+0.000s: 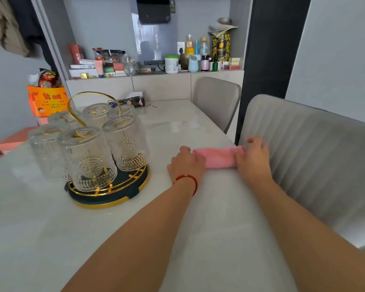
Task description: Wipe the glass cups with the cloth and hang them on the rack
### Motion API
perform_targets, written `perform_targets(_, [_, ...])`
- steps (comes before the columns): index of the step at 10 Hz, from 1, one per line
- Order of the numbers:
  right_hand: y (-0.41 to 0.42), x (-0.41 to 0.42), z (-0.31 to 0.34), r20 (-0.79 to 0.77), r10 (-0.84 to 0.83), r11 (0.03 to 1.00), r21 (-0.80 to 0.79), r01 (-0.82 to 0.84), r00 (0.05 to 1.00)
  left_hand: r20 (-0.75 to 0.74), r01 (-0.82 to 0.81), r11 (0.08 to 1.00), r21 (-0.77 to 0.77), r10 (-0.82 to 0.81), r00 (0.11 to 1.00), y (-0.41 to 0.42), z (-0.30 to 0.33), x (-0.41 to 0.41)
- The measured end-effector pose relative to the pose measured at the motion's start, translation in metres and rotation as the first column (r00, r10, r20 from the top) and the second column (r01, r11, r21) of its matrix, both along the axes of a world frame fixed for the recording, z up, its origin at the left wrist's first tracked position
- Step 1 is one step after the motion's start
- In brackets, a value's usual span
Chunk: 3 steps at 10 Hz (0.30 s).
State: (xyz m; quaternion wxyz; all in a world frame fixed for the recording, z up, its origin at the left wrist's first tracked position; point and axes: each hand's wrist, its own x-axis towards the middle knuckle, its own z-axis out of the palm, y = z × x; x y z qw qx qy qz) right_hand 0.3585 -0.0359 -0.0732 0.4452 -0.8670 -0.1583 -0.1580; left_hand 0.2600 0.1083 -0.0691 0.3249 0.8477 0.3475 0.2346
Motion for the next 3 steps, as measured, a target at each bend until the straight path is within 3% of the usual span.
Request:
perform_targets(1, [0.002,-0.014,-0.002,0.265,0.056,0.95,-0.309,0.029,0.963,0.121,0.002,0.991,0.131,-0.018,0.992,0.001,-0.003,-0.003])
perform_targets(2, [-0.007,-0.026,-0.011,0.112,0.3,0.8,-0.57,-0.185,0.947,-0.081,0.185,0.919,0.349,-0.166,0.983,-0.01,-0.007,-0.018])
perform_targets(3, [-0.028,-0.04,-0.012,0.047,0.31,0.839,-0.483,-0.25,0.95,-0.104,0.24,0.938,0.251,-0.221,0.97,-0.015,-0.008,-0.042])
